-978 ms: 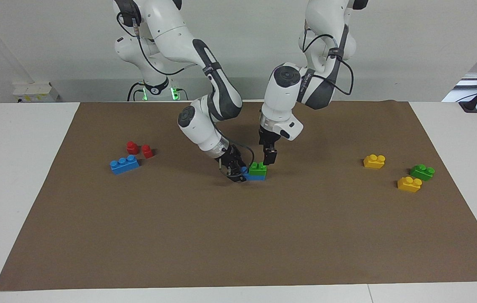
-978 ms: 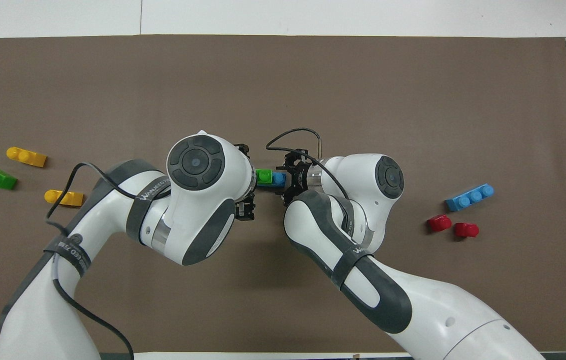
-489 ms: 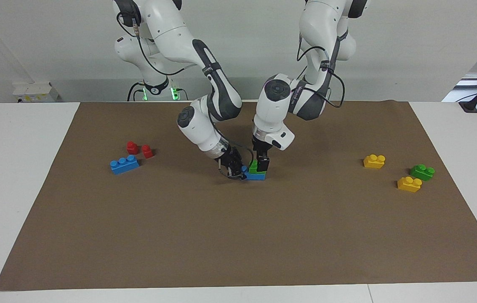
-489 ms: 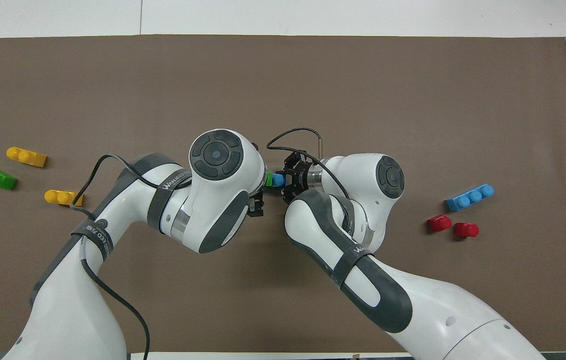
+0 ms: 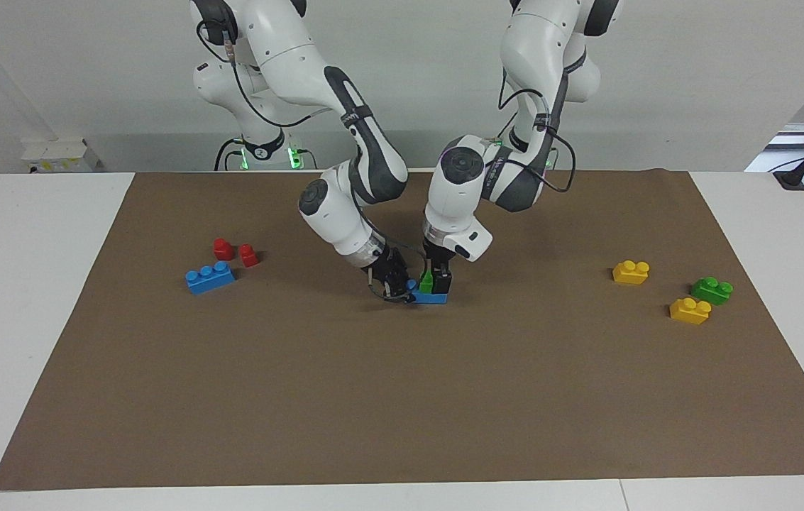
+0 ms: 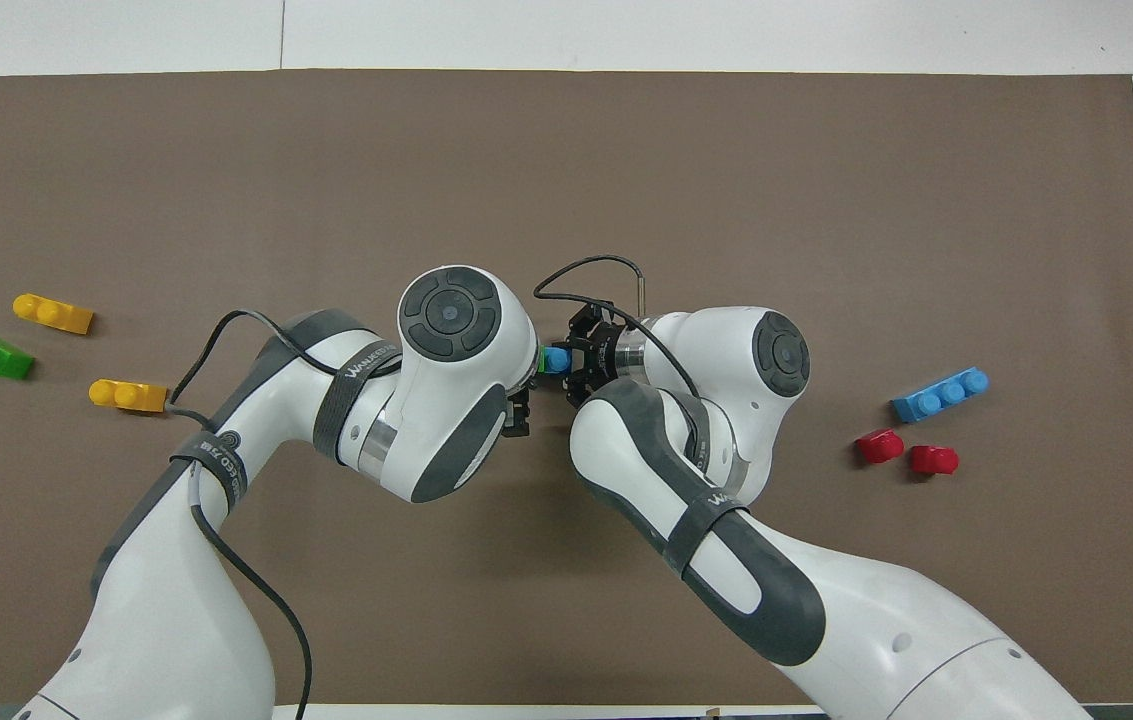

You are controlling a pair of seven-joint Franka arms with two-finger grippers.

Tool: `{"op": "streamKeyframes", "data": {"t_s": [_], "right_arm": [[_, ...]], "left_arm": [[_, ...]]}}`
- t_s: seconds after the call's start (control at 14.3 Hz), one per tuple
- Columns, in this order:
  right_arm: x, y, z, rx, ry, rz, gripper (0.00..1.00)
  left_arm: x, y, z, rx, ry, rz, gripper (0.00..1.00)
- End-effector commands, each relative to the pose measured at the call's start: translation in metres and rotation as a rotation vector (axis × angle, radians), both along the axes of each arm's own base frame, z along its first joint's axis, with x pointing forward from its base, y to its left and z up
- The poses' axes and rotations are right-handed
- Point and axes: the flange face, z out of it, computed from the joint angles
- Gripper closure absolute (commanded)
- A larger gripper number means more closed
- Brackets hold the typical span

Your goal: Remove green block with left arm and hold with right

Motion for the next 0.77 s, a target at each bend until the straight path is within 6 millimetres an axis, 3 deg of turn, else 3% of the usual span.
{"op": "streamKeyframes", "data": {"t_s": [0.0,0.14,0.21,0.49,0.7], "right_arm": [[0.005,0.000,-0.002,0.012,-0.027,-0.006,1.00],[0.005,0.001,-0.001,0.011,-0.032,-0.008,1.00],[0.005,0.001,-0.001,0.011,-0.032,-0.008,1.00],[0.005,0.000,-0.001,0.010,-0.034,-0.010,1.00],[0.005,0.000,-0.001,0.011,-0.034,-0.011,1.00]], "left_arm": [[-0.003,-0.002,0.000,0.021,-0.032,-0.012,0.30],[-0.001,-0.003,0.002,0.031,-0.045,-0.028,0.92],[0.000,-0.002,0.003,0.035,-0.050,-0.034,1.00],[0.002,0.002,0.011,0.029,-0.061,-0.024,1.00],[0.009,0.013,0.029,0.019,-0.080,0.000,1.00]]}}
